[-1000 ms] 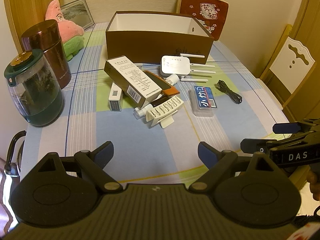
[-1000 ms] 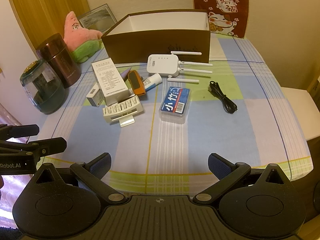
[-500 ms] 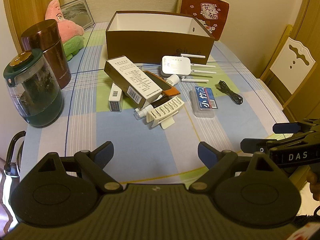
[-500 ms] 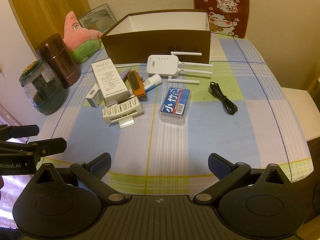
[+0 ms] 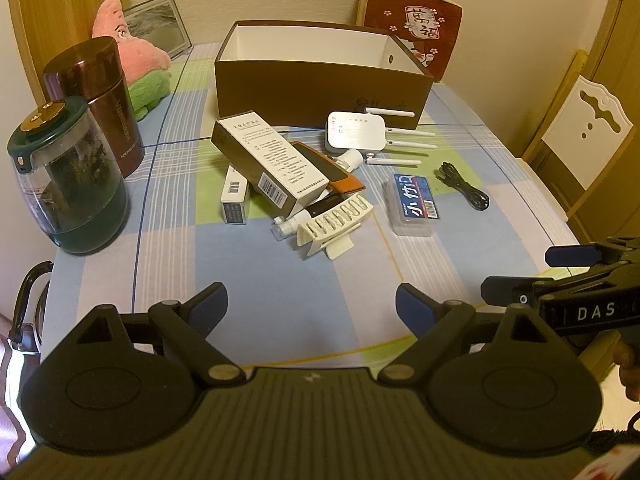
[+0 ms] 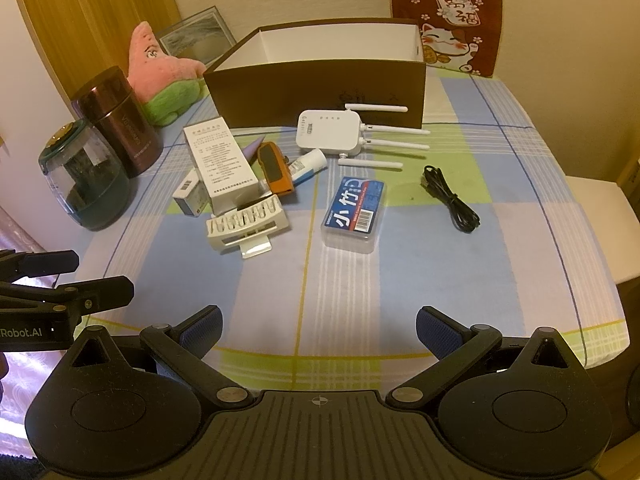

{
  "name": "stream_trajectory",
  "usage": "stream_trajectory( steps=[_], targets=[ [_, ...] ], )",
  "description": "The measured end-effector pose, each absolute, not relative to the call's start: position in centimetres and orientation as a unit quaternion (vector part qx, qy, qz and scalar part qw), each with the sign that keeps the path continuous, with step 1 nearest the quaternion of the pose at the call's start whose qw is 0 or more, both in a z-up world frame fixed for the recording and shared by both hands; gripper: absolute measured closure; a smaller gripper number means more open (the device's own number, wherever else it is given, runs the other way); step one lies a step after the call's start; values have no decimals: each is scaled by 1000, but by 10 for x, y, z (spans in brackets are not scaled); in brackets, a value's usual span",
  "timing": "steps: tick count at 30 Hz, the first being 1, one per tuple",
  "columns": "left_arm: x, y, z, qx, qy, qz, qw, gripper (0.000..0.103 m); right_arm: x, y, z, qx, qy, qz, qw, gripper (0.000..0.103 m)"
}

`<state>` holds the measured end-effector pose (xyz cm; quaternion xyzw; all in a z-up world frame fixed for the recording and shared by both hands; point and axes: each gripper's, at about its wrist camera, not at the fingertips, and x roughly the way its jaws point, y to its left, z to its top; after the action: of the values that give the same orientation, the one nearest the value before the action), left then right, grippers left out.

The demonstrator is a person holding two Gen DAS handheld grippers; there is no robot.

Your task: Organize rigid objects

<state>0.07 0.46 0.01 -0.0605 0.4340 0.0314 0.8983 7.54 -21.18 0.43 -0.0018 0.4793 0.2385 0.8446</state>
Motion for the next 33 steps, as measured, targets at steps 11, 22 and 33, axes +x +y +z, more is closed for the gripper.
stream_trajectory(
  steps=[11, 22, 33],
  targets=[
    [1, 15, 0, -63, 433, 34, 899, 14, 76, -206, 5, -3, 478, 241, 845, 2],
    [5, 21, 0, -67, 433, 43, 898, 14, 85, -198, 3, -7, 478, 249, 842, 2],
    [16, 24, -2, -71, 436, 51, 896, 14, 97, -197, 1, 0, 478, 262, 838, 2]
  ],
)
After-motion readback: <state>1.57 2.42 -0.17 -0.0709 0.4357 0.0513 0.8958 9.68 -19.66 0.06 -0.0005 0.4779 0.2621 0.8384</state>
